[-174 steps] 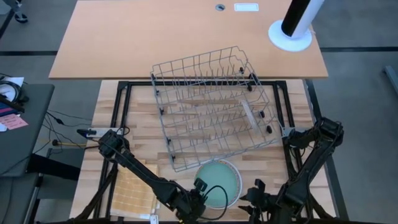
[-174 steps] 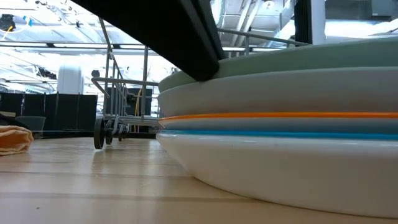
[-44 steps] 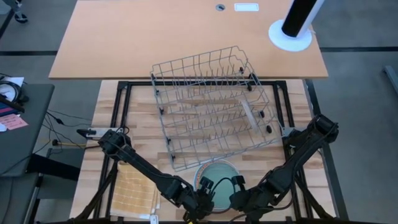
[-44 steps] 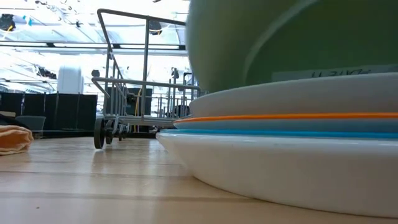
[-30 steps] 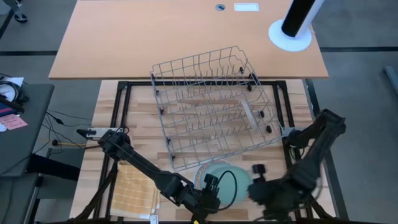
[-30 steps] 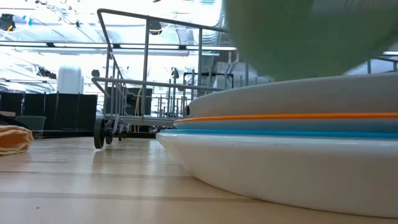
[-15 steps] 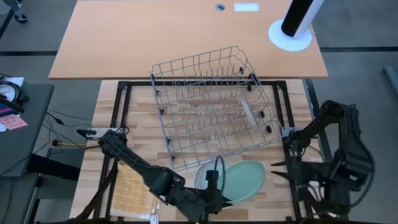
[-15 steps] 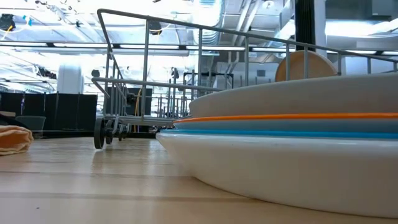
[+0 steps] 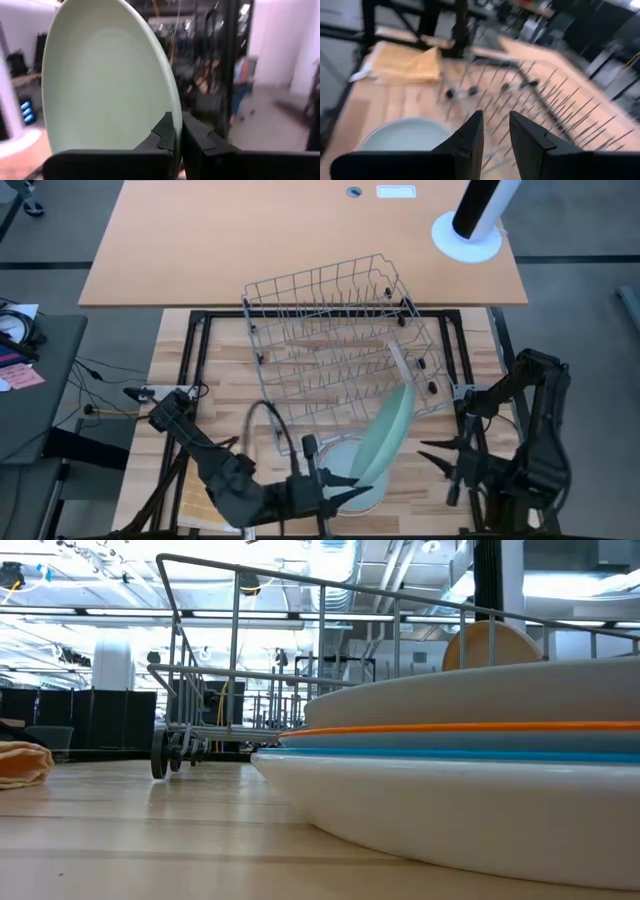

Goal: Sort dishes
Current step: Put the green plate in the dish rack

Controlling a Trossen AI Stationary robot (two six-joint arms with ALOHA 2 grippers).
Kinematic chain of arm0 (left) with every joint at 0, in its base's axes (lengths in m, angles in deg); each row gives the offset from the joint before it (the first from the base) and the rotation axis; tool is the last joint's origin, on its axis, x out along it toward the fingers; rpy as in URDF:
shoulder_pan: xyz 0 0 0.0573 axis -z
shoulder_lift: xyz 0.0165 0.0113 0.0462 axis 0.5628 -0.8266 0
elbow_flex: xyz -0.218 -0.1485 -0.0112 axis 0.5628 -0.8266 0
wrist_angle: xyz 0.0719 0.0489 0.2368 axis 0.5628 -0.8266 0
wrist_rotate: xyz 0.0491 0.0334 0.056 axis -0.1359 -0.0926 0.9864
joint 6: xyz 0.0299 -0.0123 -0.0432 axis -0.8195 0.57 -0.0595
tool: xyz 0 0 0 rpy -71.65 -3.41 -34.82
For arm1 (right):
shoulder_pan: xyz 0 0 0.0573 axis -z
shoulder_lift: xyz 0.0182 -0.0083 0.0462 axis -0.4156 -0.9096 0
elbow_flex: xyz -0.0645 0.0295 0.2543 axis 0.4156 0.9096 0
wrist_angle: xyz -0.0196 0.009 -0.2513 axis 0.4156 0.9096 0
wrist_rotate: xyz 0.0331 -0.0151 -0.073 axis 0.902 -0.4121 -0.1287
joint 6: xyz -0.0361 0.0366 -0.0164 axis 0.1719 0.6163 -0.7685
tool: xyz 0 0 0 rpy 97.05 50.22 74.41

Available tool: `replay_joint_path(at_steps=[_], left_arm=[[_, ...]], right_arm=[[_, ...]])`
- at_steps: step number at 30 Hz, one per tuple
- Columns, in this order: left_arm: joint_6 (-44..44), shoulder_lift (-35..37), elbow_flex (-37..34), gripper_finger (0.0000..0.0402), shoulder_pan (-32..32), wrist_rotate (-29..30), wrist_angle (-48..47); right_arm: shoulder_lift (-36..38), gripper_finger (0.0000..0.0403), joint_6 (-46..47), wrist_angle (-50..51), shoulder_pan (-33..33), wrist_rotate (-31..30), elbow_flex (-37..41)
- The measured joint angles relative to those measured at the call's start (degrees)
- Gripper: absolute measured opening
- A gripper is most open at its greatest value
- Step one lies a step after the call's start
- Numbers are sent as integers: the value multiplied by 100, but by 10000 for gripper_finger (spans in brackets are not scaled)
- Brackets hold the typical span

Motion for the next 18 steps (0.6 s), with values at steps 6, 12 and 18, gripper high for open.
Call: replay_joint_path(at_steps=[6, 12, 18], left_arm=[[-282, 352, -2, 2, -45, -848, 736], [-703, 425, -2, 2, -4, -1495, 1432], [-1368, 434, -99, 3, 279, -1797, 1484]], right_arm=[[-320, 104, -857, -786, 600, -991, 0], [-598, 120, -2851, -1863, 1048, -1145, -2], [-654, 136, -4011, -2567, 1108, -1140, -5]])
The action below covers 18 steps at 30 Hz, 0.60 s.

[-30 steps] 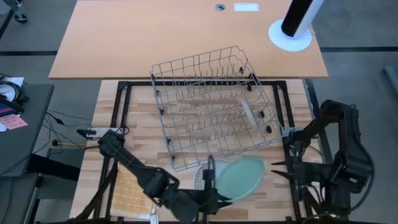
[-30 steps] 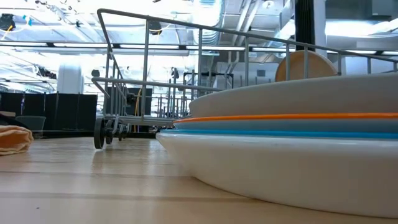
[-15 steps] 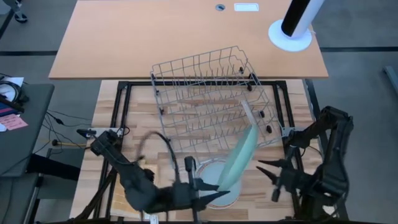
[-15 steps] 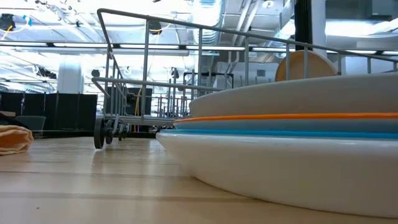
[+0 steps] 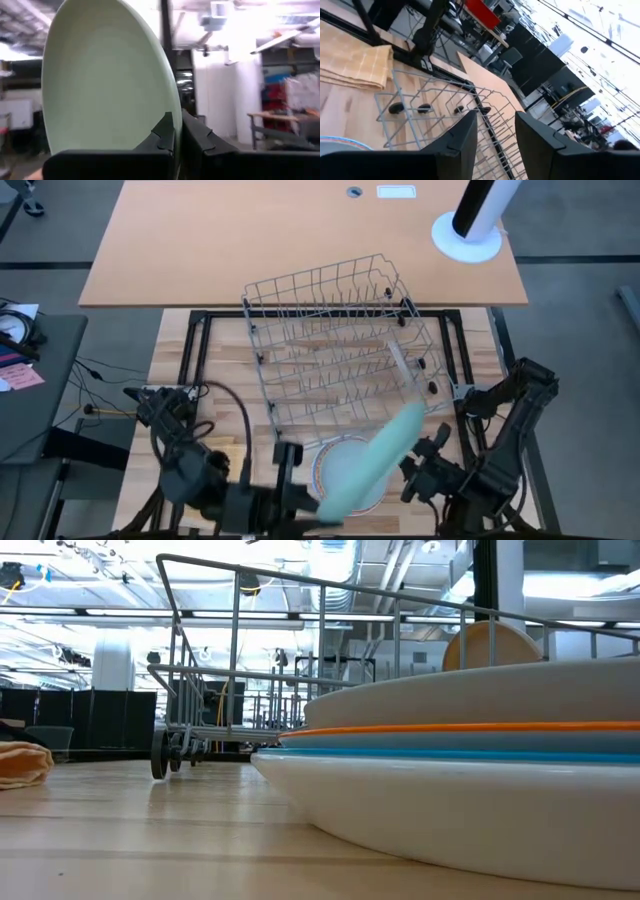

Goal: Sort dishes
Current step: Put the green plate in the dish rack

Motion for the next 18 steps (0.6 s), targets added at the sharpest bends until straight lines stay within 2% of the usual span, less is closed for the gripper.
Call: replay_joint_path(at_steps=[3, 8, 12, 15, 18], left_arm=[[-268, -16, -227, 3, 133, -1, 186], [-285, -7, -1035, 3, 175, 69, 1223], [-254, -17, -1731, 3, 134, 597, 2046], [-136, -17, -2326, 3, 50, 632, 3243], [267, -33, -2942, 3, -57, 337, 5042]], right_arm=[[103, 138, -138, -39, -107, 2, -115], [458, 137, -212, -46, -440, -263, -255], [557, 137, -662, -116, -742, -302, -255], [555, 137, -1275, -364, -917, -313, -253], [492, 139, -2044, -737, -957, -306, -253]])
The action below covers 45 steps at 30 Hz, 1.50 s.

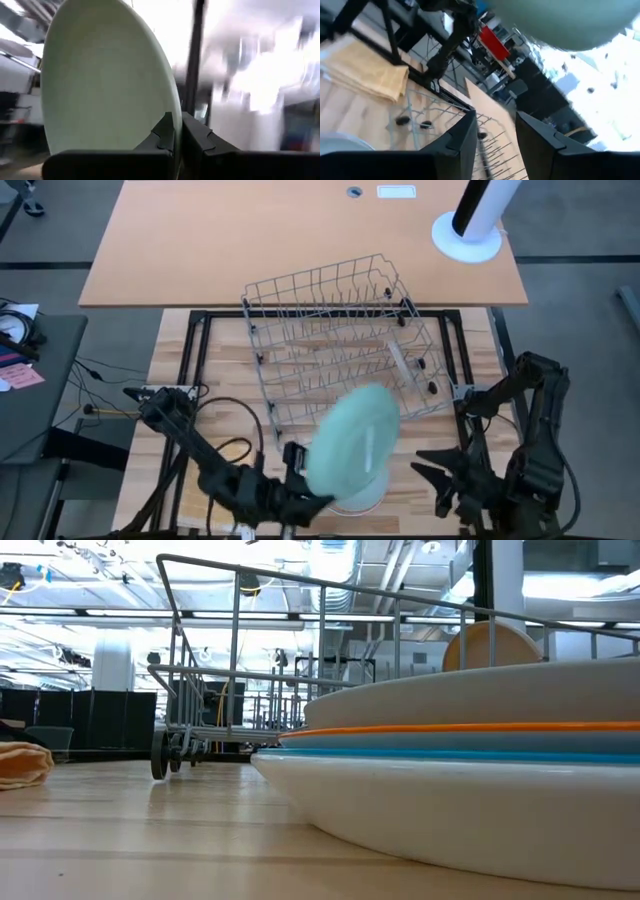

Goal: Sort dishes
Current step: Put the green plate in the dish rack

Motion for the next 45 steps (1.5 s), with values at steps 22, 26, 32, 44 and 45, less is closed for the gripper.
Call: replay_joint_path(at_steps=[22, 26, 32, 44, 45], left_arm=[[795, -43, -1678, 4, -606, 1521, 585], [1309, -43, -1562, 4, -577, 1836, -795], [2351, -43, -1211, 4, -567, 1606, -2738], [340, 81, -1157, 4, -602, 3124, -1981], [214, 90, -1156, 4, -602, 3261, -2067]], right_arm=[[-485, 254, -3847, -3938, 177, -206, 4], [247, 249, -3828, -3860, 79, 408, 9], [1882, 248, -1583, -2466, 721, 3470, -9], [2229, 248, -349, -875, 1337, 3046, 971], [2159, 249, -339, -885, 1313, 2890, 1064]])
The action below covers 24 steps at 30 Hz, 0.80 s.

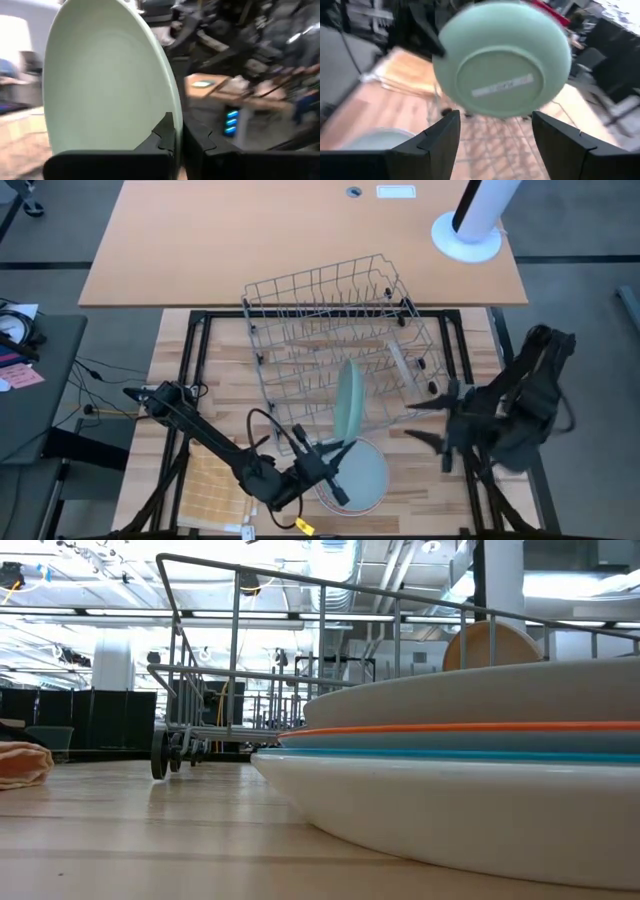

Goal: Sort dishes
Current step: Put the green plate in the dish rack

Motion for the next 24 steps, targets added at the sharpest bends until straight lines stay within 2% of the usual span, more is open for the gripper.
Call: replay_joint_path(at_steps=[4, 7, 11, 16, 24], left_arm=[[-216, -11, 0, 4, -26, 214, -162], [220, -2, 0, 4, -78, 447, -566], [893, -11, 0, 4, -227, 465, -1540], [1158, -29, 0, 4, -380, 474, -2414], [-162, -52, -7, 2, -499, 1031, -2723]], right_arm=[[-351, 249, 199, 70, -22, -209, 282], [-574, 249, 484, 39, -14, -263, 326], [-836, 249, 1217, -181, 50, -564, 330], [-956, 249, 1588, -869, 138, -1222, 333], [-966, 249, 2698, -2140, 538, -1788, 328]])
